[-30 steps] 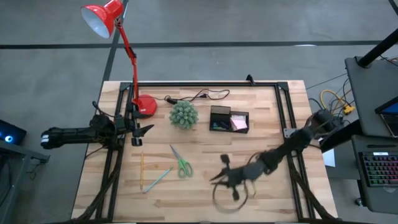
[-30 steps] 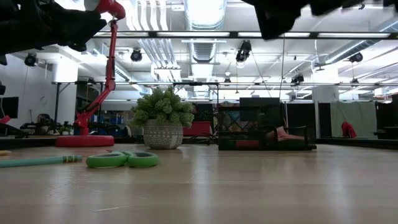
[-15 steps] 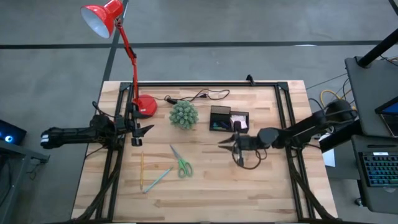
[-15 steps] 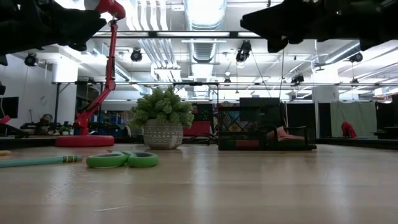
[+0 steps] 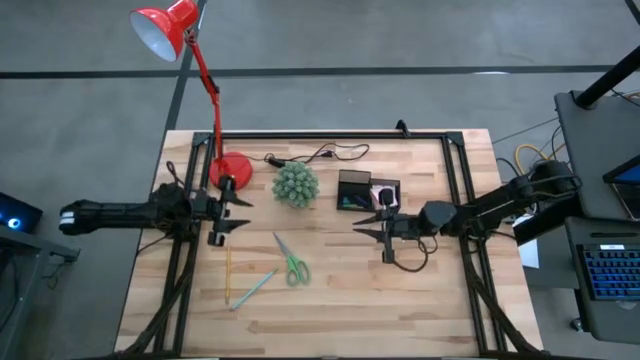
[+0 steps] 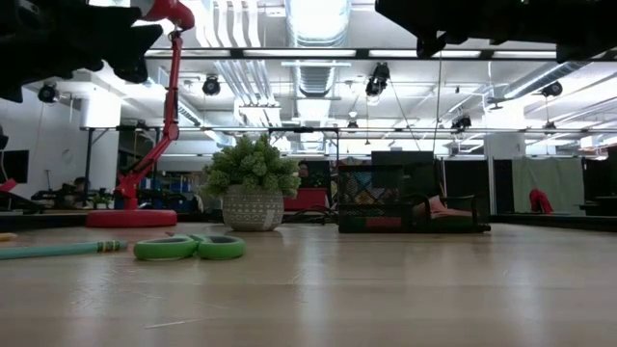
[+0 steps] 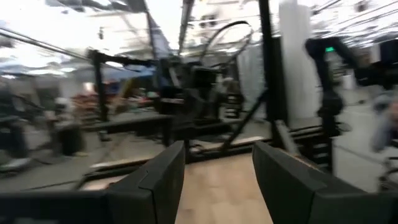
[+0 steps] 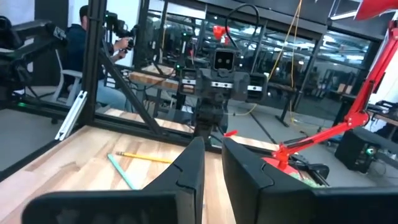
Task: Pick and place office supplies into organizer
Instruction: Put the green scissor into the black desk organizer
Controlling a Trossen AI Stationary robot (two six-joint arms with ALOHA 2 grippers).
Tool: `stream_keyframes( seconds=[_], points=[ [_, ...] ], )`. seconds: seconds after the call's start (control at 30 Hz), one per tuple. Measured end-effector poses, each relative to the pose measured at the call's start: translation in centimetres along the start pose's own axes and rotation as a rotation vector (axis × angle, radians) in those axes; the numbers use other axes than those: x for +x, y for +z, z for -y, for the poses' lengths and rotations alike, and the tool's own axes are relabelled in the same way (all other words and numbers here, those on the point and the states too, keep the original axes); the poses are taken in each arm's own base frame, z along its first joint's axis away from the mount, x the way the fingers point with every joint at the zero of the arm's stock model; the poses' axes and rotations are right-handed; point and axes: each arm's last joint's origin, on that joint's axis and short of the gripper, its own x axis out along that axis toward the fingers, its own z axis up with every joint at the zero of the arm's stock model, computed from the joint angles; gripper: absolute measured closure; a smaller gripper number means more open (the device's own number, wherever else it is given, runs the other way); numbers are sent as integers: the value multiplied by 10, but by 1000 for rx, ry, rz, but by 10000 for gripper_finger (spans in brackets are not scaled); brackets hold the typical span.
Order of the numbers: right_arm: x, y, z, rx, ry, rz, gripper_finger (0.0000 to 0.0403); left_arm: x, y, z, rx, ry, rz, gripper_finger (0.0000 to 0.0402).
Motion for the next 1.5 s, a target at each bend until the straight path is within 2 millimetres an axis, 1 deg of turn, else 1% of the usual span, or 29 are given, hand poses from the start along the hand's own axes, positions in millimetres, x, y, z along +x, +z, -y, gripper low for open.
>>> stream_keyframes(
  seconds=[0.1, 0.2, 0.37, 0.53, 0.63, 0.7, 0.8, 0.97, 1.07, 1.2, 1.33, 1.5],
  points=[
    [0, 0, 0, -4, 0, 0, 355, 7, 4, 2, -20, -48, -22, 226],
    [0, 0, 0, -52, 0, 1, 355, 17, 10, 6, -32, -93, -52, 226],
    [0, 1, 0, -113, -2, 5, 355, 46, 26, 11, -16, -176, -117, 226],
    [-2, 7, 2, -126, -11, 32, 355, 88, 26, 23, 13, -272, -302, 226],
    [-5, 12, 4, -120, -18, 55, 355, 109, 16, 29, 28, -266, -494, 226],
    [-7, 16, 5, -107, -22, 70, 355, 126, 22, 32, 39, -248, -551, 226],
    [-11, 20, 7, -77, -24, 79, 355, 140, 17, 38, 43, -258, -714, 226],
    [-16, 20, 8, -72, -10, 35, 355, 165, 23, 45, 80, -261, -826, 226],
    [-19, 21, 9, -74, -7, 22, 355, 172, 14, 49, 101, -263, -951, 226],
    [-21, 25, 10, -69, -11, 36, 355, 187, 9, 53, 108, -272, -978, 226],
    [-23, 29, 12, -65, -16, 53, 355, 196, -10, 59, 161, -317, -1040, 226],
    [-25, 29, 12, -67, -12, 41, 355, 207, -26, 67, 226, -366, -1095, 226]
  ],
)
